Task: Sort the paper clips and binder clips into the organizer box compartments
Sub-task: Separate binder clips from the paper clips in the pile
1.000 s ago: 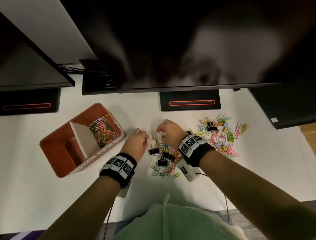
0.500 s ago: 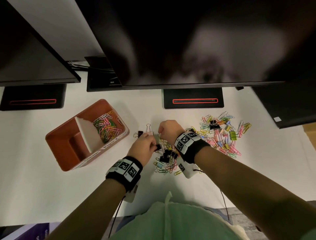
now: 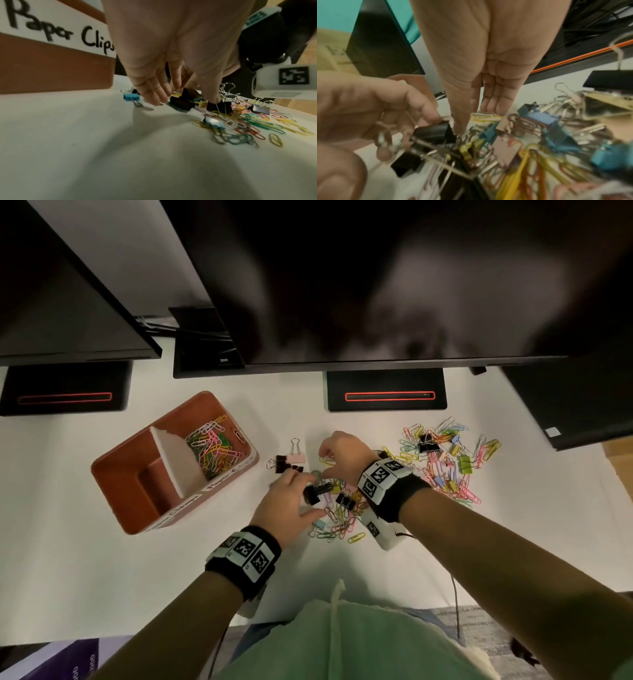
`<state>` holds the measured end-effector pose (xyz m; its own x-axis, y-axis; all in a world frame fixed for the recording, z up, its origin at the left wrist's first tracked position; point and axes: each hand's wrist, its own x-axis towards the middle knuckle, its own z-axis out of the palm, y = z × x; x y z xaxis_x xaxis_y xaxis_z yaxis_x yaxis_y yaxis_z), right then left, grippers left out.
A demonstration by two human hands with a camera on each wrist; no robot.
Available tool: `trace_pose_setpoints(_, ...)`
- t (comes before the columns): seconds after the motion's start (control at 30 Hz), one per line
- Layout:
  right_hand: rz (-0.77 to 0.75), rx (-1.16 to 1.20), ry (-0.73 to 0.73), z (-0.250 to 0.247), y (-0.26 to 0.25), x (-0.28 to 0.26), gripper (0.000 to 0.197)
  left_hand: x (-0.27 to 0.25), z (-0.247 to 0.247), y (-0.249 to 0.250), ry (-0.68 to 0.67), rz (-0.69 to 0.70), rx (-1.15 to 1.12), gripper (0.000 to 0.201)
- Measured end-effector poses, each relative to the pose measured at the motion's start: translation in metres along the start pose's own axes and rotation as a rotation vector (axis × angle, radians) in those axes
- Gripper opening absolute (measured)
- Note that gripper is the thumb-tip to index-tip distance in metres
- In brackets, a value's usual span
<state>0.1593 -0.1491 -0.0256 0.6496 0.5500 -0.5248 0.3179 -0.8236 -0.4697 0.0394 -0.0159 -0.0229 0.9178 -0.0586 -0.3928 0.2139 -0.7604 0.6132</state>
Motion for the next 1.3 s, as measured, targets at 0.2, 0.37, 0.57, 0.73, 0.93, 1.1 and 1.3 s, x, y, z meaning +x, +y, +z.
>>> trace_pose_setpoints(0.2, 0.035, 0.017, -0.042, 0.000, -0.006, 0.000, 0.023, 0.008, 0.006, 0.001, 0.079, -0.032, -0.040, 0.031)
trace_pose_setpoints(0.37, 0.039, 0.012, -0.061, -0.003, -0.005, 0.004, 0.018, 0.003, -0.016, -0.004, 0.271, -0.040, -0.149, 0.028)
trace_pose_setpoints(0.57, -0.013, 0.034, -0.046, -0.008, 0.003, 0.002, 0.018, -0.012, -0.024, -0.012, 0.381, -0.069, -0.113, 0.038)
trace_pose_setpoints(0.73, -0.127, 0.004, -0.065, -0.014, 0.006, -0.004, 0.022, -0.023, -0.001, -0.009, 0.182, -0.124, -0.059, 0.022)
trace_pose_setpoints(0.93, -0.247, -0.187, -0.212, -0.004, -0.006, 0.000, 0.022, 0.001, 0.021, -0.002, 0.133, -0.251, -0.045, 0.026)
trace_pose_setpoints(1.1, -0.273, -0.238, -0.222, -0.006, -0.006, 0.002, 0.023, 0.009, 0.022, 0.001, 0.200, -0.224, -0.023, 0.009)
trace_pose_setpoints(1.3, -0.180, -0.147, -0.211, -0.010, 0.002, 0.002, 0.026, 0.005, 0.016, -0.010, 0.141, -0.120, -0.034, 0.006)
